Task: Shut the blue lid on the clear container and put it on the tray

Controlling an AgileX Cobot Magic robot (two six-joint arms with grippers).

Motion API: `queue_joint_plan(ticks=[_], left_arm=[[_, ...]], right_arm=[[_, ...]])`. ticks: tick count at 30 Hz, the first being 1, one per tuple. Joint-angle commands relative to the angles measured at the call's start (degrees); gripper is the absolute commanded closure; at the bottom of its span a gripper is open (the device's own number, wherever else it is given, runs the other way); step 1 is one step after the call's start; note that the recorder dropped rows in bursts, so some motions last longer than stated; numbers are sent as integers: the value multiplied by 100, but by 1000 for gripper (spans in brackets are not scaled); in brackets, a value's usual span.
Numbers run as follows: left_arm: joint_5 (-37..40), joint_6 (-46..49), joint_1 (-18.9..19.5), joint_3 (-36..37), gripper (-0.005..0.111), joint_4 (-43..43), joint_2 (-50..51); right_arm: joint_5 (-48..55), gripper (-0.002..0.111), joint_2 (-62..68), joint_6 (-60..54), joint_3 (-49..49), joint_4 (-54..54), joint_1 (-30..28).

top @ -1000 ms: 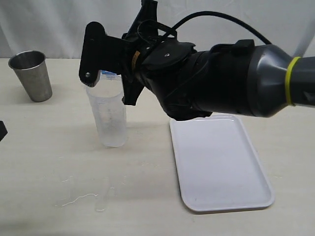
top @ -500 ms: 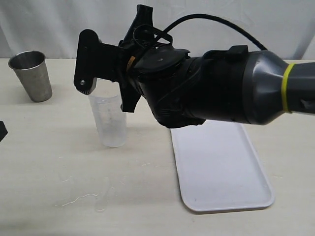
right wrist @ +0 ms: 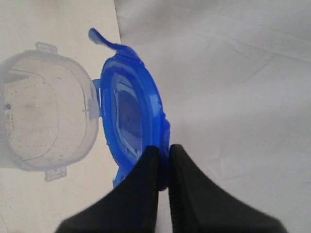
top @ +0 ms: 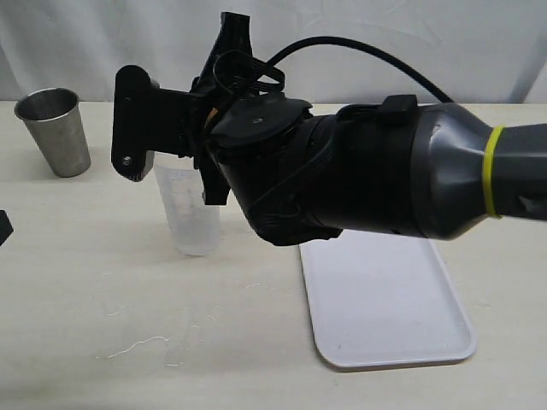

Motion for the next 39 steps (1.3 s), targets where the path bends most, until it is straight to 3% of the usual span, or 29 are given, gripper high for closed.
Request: queue_joint_plan(ticks=[1,7,32,39], left_arm=[[-18,-62,-14,24,107,30,-20],[-18,-62,-14,24,107,30,-20],[54,-62,-14,24,107,30,-20],[65,-62,-14,24,107,30,-20]], right_arm=[[350,104,-82,-62,19,65,60],[350,104,-82,-75,19,179,308],[80,104,-82,-899,19,1697,325],[21,104,-82,-899,19,1699,325]])
